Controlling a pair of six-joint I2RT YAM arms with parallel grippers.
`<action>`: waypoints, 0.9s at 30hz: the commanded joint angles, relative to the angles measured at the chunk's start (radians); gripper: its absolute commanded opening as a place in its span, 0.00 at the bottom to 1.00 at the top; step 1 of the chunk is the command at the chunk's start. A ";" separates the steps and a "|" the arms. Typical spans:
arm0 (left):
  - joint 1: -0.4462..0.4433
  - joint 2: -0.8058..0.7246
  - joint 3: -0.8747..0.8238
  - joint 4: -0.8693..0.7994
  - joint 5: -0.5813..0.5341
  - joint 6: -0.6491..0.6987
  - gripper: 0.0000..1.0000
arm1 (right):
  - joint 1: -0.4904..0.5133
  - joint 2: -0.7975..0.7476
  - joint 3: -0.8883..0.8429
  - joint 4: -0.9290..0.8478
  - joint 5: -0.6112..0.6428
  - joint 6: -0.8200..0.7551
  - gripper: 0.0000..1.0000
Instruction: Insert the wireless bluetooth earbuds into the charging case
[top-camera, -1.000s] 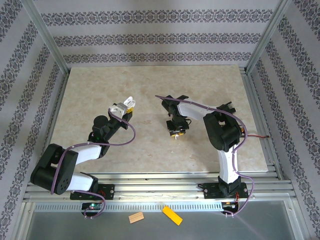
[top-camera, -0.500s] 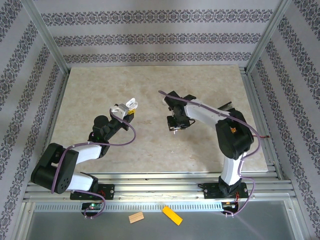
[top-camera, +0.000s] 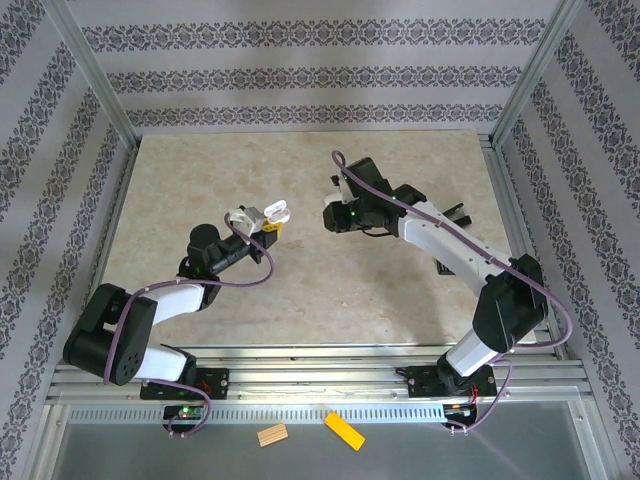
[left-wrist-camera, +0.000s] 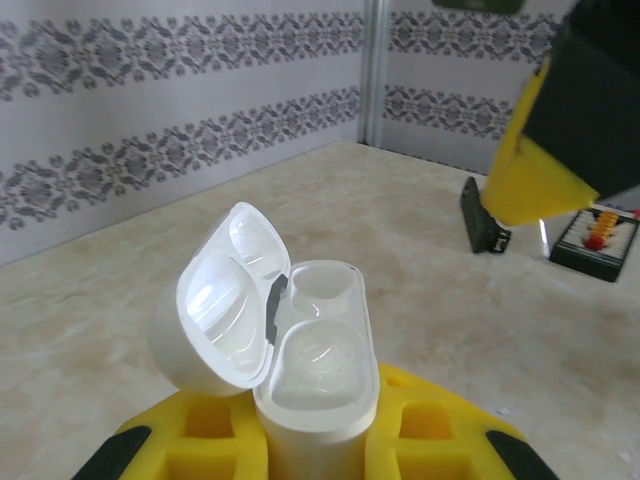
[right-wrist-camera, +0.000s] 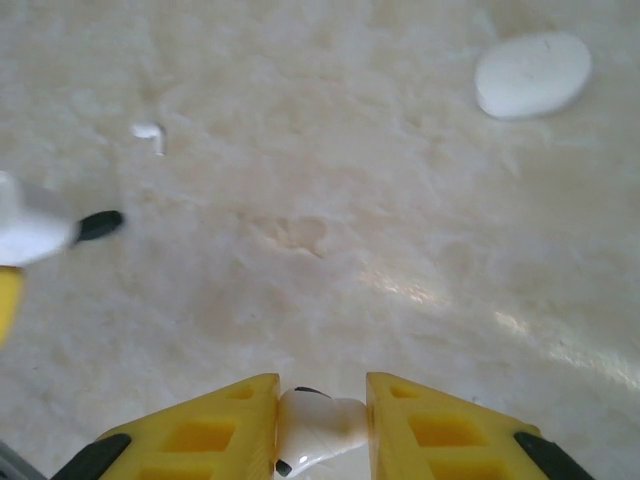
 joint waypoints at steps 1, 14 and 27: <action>0.003 -0.005 0.040 -0.059 0.090 -0.032 0.00 | 0.022 -0.033 0.047 0.033 -0.035 -0.092 0.26; -0.015 -0.019 0.089 -0.143 0.279 -0.079 0.00 | 0.066 -0.063 0.026 0.258 -0.153 -0.305 0.24; -0.016 -0.033 0.110 -0.099 0.358 -0.173 0.00 | 0.070 -0.069 -0.043 0.322 -0.216 -0.451 0.25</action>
